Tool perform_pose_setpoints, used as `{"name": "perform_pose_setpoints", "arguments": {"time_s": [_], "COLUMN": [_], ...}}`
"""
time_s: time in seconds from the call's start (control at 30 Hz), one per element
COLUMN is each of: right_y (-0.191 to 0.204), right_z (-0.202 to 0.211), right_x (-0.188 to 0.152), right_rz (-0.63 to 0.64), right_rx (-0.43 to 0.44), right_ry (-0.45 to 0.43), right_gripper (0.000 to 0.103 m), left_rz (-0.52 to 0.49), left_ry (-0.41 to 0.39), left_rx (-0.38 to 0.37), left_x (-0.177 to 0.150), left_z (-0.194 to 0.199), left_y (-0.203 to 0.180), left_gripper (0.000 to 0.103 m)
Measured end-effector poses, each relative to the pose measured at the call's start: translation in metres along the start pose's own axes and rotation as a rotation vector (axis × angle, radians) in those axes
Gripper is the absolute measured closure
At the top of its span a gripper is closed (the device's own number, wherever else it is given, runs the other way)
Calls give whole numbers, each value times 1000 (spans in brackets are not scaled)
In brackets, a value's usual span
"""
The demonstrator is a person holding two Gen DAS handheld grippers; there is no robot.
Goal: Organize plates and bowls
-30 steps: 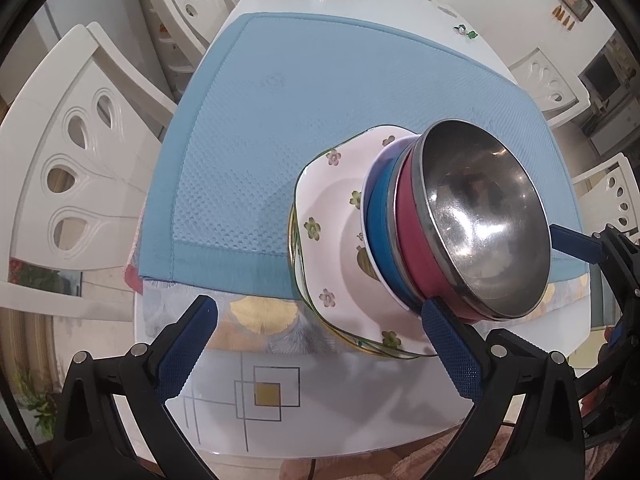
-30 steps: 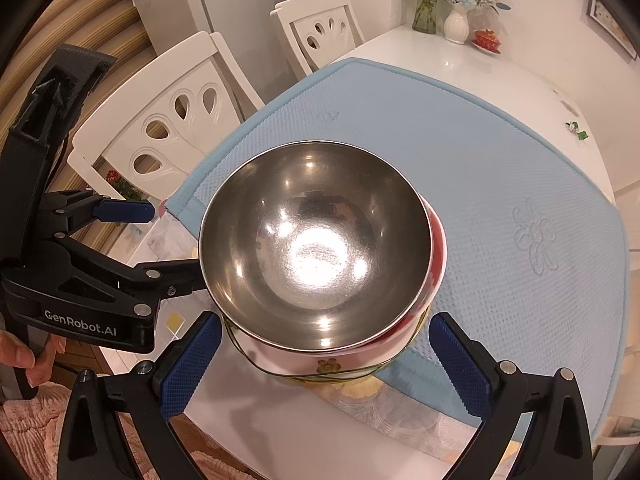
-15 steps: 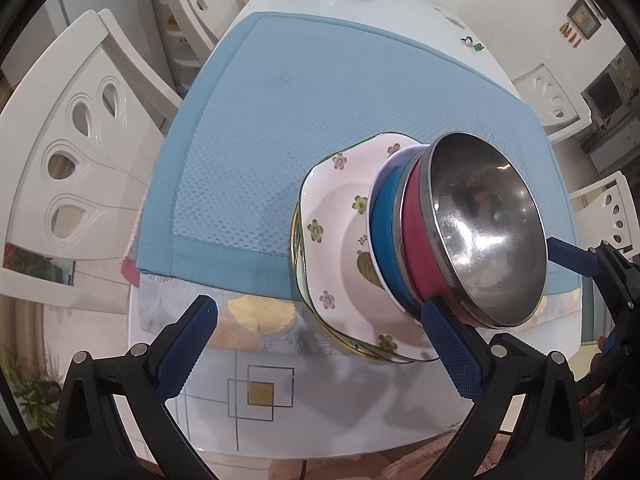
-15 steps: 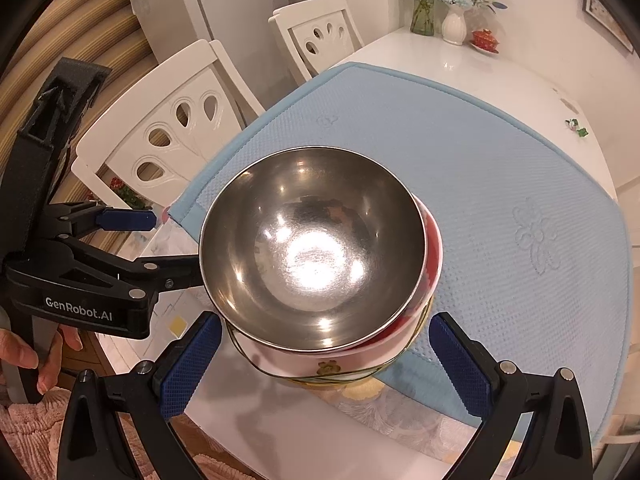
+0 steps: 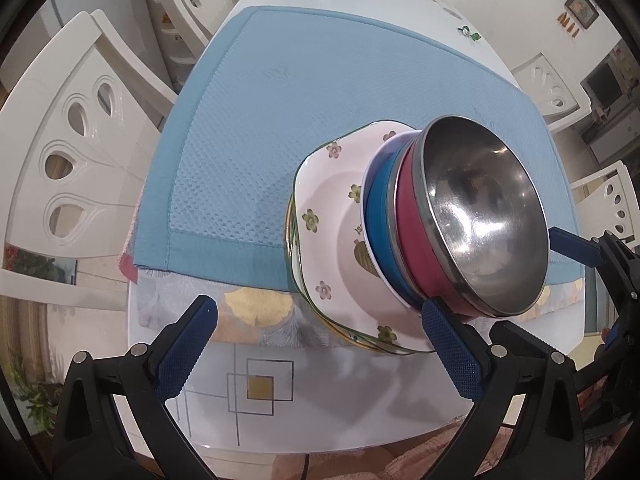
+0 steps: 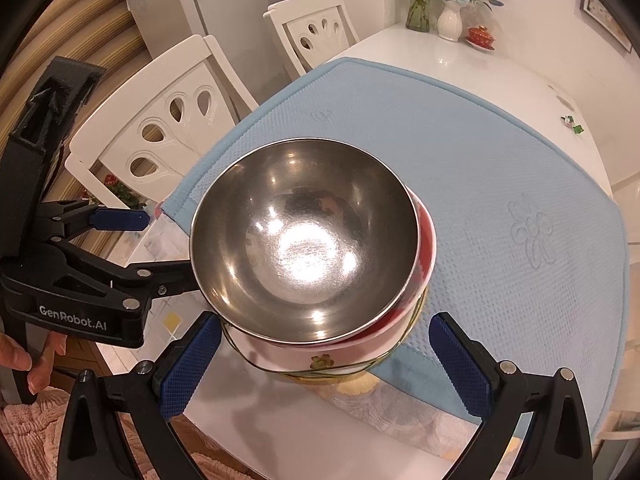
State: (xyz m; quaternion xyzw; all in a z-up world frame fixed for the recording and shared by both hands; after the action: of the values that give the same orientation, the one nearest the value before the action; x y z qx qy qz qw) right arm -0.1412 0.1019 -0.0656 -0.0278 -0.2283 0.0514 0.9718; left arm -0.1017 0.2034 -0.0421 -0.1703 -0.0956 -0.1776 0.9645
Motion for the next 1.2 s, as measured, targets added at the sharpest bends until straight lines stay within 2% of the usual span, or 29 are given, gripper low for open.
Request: {"name": "perform_pose_setpoints", "arguments": {"time_s": [0.17, 1.2], "right_y": [-1, 0], "right_z": [0, -1], "right_x": [-1, -2], "right_rz": [-8, -8], "right_rx": [1, -12], "right_ry": [5, 17], "right_gripper": [0, 0], "left_rz": [-2, -26], "left_ry": [12, 12], "left_rx": [20, 11], "left_x": [-2, -6], "left_z": [-1, 2], "left_y": [1, -2], "left_gripper": [1, 1]}}
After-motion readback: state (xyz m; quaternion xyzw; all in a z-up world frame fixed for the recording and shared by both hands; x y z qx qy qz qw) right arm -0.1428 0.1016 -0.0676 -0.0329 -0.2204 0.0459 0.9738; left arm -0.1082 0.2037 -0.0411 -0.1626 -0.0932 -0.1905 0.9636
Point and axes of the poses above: each gripper's, at about its wrist camera, not at the fingertips, and z roughly against the way its jaws point, y to its left, x to its top, the point moved 4 cm from there along -z, roughly the way its jaws point, and after that the axes turned 9 degrees about -x, right-handed, at the moved point
